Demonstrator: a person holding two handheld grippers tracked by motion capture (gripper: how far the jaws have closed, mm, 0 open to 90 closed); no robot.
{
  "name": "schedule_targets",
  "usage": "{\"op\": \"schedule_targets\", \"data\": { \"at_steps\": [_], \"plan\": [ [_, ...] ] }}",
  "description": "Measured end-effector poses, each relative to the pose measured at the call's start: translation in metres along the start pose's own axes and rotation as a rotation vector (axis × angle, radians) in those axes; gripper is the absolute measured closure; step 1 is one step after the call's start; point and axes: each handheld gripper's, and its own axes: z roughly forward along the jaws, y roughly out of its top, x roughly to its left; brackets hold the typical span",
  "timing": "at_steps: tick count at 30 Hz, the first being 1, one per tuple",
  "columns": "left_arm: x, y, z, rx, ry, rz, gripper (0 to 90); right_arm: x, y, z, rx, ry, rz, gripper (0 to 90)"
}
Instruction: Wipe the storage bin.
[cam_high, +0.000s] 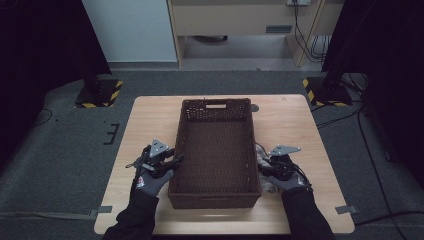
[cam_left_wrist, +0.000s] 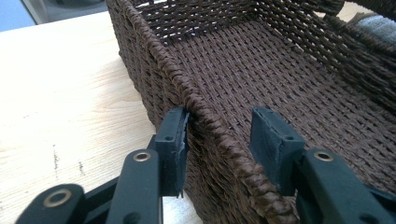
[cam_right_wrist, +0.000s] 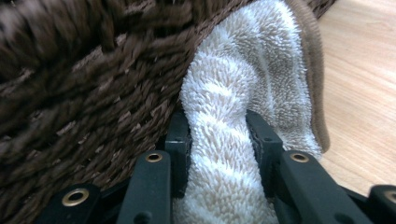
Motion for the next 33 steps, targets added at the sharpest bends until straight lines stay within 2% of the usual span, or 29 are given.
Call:
{"op": "schedule_targets", "data": {
  "at_steps": [1,2,5,7,10,15,17,21,25,27,29,31,32,33],
  "plan": [
    [0.000,0.000,0.000,-0.002,-0.002,-0.009,56.5,-0.001,0.001,-0.002,-0.001,0.001,-0.005,66.8],
    [-0.001,0.000,0.001,-0.002,0.004,-0.009,57.9,-0.003,0.004,-0.009,-0.031,-0.002,0.009,66.6],
    [-0.002,0.000,0.000,-0.001,0.015,-0.012,59.6,-0.005,0.012,-0.024,-0.116,-0.007,0.008,66.5],
    [-0.003,0.000,0.000,0.000,0.024,-0.018,61.0,-0.002,0.017,-0.038,-0.185,-0.006,0.007,66.5],
    [-0.004,0.001,0.001,0.002,0.037,-0.033,63.3,0.004,0.020,-0.052,-0.235,0.006,-0.013,66.5],
    [-0.005,0.002,0.001,0.008,0.056,-0.034,64.7,0.008,0.016,-0.048,-0.223,0.021,-0.027,66.6],
    [-0.005,0.002,0.001,0.007,0.060,-0.038,64.9,0.007,0.014,-0.045,-0.217,0.025,-0.014,66.6],
    [-0.002,0.004,0.003,0.005,0.059,-0.046,65.0,0.006,0.007,-0.029,-0.130,0.016,-0.024,66.6],
    [0.002,0.005,0.005,0.000,0.059,-0.052,64.9,0.007,-0.002,-0.008,-0.008,0.008,-0.044,66.6],
    [0.004,0.006,0.007,-0.001,0.060,-0.051,64.9,0.008,-0.002,-0.005,0.019,0.001,-0.059,66.4],
    [0.005,0.006,0.008,-0.005,0.058,-0.059,64.8,0.008,0.003,-0.010,-0.003,-0.005,-0.056,66.2],
    [0.007,0.007,0.010,-0.008,0.061,-0.064,64.7,0.007,0.008,-0.019,-0.056,-0.006,-0.045,66.0],
    [0.007,0.007,0.010,-0.008,0.061,-0.064,64.7,0.007,0.008,-0.019,-0.056,-0.006,-0.045,66.0],
    [0.009,0.008,0.011,-0.011,0.061,-0.068,64.6,0.005,0.015,-0.034,-0.152,0.003,-0.025,66.0]
  ]
}}
